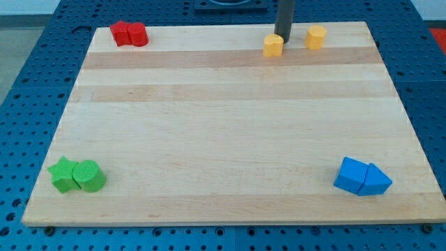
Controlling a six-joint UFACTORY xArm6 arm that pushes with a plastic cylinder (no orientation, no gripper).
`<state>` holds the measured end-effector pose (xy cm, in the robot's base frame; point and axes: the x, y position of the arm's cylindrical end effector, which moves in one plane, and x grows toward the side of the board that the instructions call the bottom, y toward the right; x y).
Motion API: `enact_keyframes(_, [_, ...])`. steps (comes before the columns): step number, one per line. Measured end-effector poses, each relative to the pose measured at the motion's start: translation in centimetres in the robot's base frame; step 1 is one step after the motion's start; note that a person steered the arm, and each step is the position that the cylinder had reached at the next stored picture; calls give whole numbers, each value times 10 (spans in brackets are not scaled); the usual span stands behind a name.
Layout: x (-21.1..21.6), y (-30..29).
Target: Move the yellow heart to the downside of red blocks
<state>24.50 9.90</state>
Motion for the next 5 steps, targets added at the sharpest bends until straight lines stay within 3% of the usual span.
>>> enact_keyframes(1, [22,-29])
enact_keyframes(4, [49,13])
enact_keyframes(5, [63,-29])
